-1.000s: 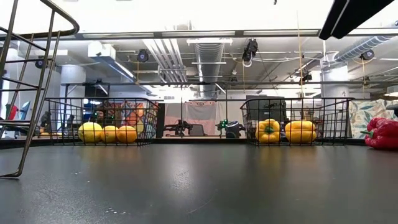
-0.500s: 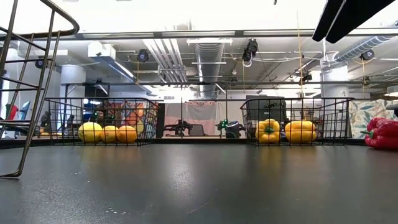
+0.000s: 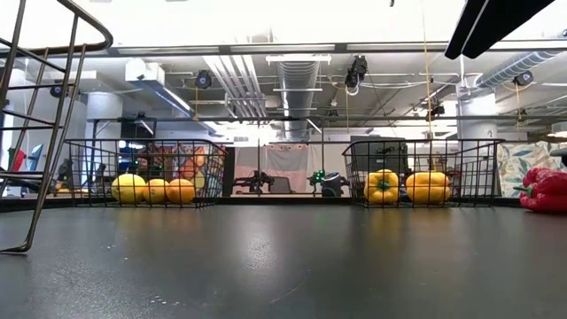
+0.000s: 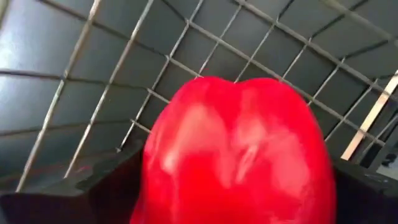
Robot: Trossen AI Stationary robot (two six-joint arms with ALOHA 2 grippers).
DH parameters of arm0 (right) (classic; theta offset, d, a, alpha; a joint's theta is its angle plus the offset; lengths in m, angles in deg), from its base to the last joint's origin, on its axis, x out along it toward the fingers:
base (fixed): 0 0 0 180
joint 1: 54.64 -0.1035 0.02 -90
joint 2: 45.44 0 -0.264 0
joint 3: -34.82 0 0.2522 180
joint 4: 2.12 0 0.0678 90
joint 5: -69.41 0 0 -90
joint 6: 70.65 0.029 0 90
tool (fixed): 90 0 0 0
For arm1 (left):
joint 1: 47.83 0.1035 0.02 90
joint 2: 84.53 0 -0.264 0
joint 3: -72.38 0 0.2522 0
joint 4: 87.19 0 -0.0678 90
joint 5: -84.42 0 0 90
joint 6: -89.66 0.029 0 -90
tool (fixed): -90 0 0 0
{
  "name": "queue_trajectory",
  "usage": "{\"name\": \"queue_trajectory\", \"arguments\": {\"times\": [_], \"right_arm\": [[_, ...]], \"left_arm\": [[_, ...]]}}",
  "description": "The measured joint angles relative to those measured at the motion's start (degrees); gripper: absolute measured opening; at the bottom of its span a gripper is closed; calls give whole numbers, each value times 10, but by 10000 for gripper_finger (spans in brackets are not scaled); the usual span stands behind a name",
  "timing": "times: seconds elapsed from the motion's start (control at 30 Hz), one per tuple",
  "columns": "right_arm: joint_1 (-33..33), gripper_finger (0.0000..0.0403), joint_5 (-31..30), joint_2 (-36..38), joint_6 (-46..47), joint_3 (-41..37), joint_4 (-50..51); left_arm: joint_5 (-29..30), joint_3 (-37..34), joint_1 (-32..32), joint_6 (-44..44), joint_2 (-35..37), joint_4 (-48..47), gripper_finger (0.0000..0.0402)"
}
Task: Sort produce into baskets
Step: Put the bottom red bell pepper into the gold wire basket, then put the red bell pepper into the gold wire basket
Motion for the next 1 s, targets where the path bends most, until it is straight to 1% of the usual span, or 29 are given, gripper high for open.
{"name": "queue_trajectory", "arguments": {"times": [0.17, 0.23, 0.3, 0.4, 0.5, 0.53, 0.57, 0.63, 0.73, 0.83, 0.93, 1.0], "right_arm": [[4, 400, 17, 0, 1, 0, 2], [7, 400, 19, 0, -5, 0, 7], [11, 400, 18, 0, -12, 0, 19], [23, 400, 21, 0, 3, 0, 84], [50, 400, 47, 2, 43, -1, 173], [62, 400, 60, 3, 50, -5, 179], [75, 400, 77, 10, 37, -15, 172], [101, 400, 113, 23, 6, -37, 149], [148, 400, 154, 30, -33, -79, 173], [196, 400, 197, 42, -81, -134, 171], [231, 400, 224, 54, -116, -189, 174], [249, 400, 225, 61, -127, -223, 173]], "left_arm": [[-14, 0, 2, 6, 2, -13, 392], [-18, 0, 2, 6, 3, -26, 396], [-41, 0, 2, 16, 4, -36, 397], [-77, 0, 2, 18, 13, -63, 394], [-81, 0, 2, 8, 26, -92, 393], [-79, 0, 2, 4, 32, -102, 393], [-74, 0, 2, 1, 38, -111, 393], [-43, 0, 2, -7, 50, -127, 393], [28, 0, 2, -17, 58, -143, 393], [102, 0, 2, -25, 60, -136, 393], [163, 0, 2, -25, 60, -134, 393], [180, 0, 2, -25, 60, -140, 393]]}}
